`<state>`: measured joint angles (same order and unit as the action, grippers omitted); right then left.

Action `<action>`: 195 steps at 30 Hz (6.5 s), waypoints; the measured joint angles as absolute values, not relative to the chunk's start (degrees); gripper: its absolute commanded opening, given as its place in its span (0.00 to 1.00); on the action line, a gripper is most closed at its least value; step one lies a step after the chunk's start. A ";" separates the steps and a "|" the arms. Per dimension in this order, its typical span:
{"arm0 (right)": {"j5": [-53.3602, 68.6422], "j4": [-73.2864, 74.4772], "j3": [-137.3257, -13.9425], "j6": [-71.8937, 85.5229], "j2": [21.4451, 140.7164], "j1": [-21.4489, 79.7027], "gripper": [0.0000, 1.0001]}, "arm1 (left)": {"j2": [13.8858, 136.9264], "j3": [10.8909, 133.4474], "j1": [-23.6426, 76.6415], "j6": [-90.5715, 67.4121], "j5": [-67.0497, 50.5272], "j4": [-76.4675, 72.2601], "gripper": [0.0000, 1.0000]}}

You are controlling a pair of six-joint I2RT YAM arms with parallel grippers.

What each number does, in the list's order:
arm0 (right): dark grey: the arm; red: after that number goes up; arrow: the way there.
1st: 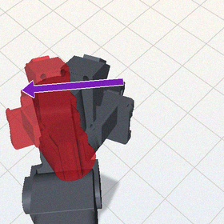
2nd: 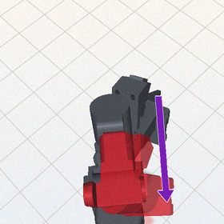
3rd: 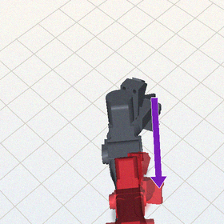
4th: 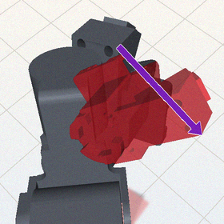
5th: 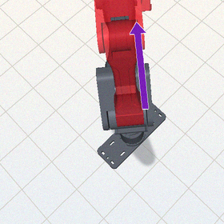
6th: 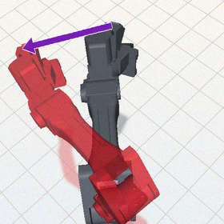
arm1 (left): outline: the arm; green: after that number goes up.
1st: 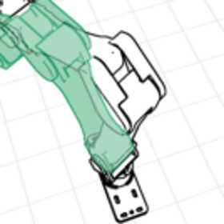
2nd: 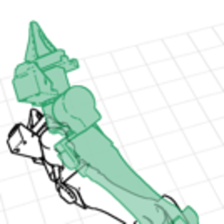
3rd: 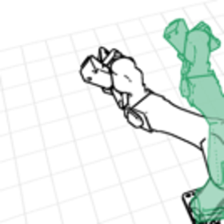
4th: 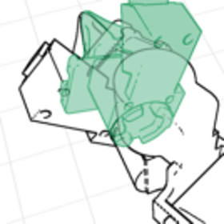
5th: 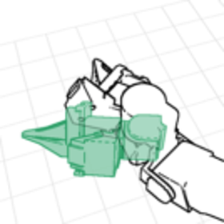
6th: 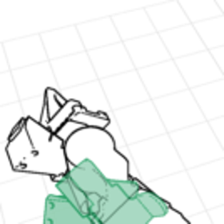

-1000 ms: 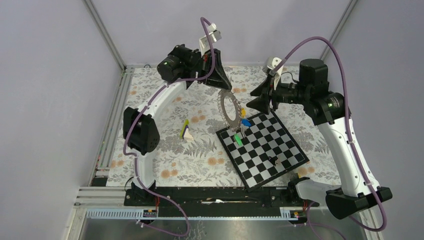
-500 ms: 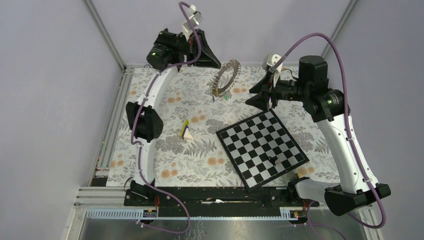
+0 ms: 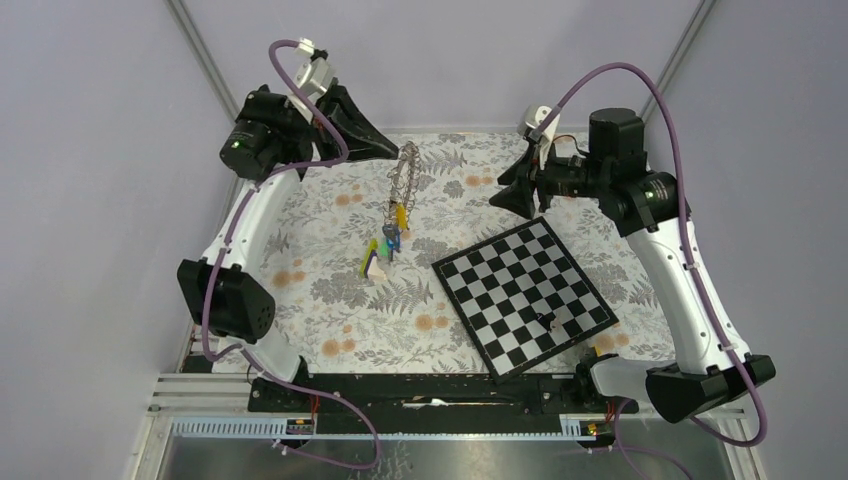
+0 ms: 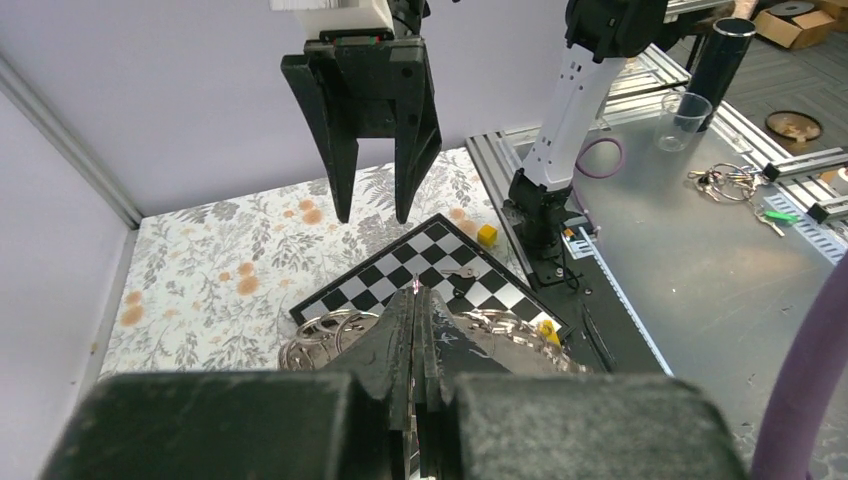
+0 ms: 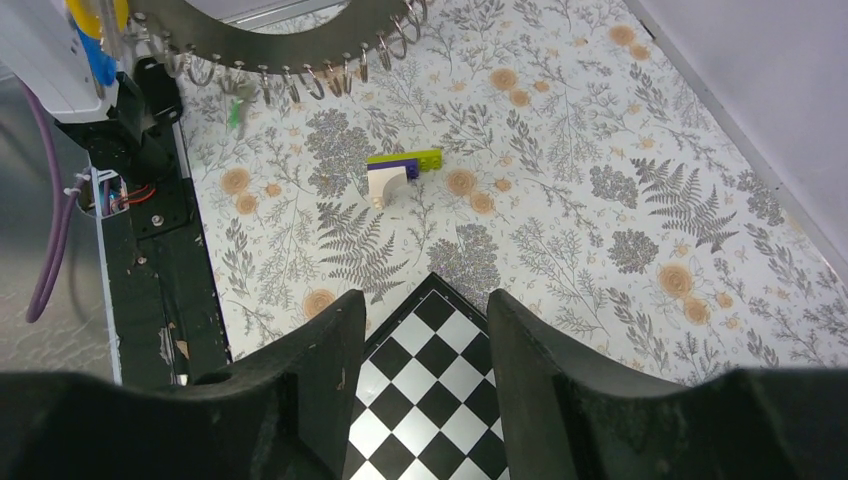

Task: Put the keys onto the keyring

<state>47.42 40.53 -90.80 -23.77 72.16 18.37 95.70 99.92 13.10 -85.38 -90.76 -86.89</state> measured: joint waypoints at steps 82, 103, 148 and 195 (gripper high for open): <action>55.09 25.43 -73.01 -25.54 75.85 22.79 0.47 | 87.77 83.24 29.74 24.93 -59.72 27.31 0.00; 51.68 21.93 -65.67 -31.59 73.82 24.40 0.43 | 87.05 74.30 34.44 22.31 -59.48 21.54 0.00; 62.65 11.84 -64.86 -15.33 70.96 22.22 0.36 | 85.27 44.71 28.99 -48.56 -62.37 -71.18 0.00; 65.21 6.83 -62.48 -11.70 73.28 23.70 0.00 | 87.35 44.38 29.85 -50.81 -60.60 -73.76 0.00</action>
<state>65.21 6.83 -62.48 -11.70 73.28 23.70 87.35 44.38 29.85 -50.81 -60.60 -73.76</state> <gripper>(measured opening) 0.064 0.007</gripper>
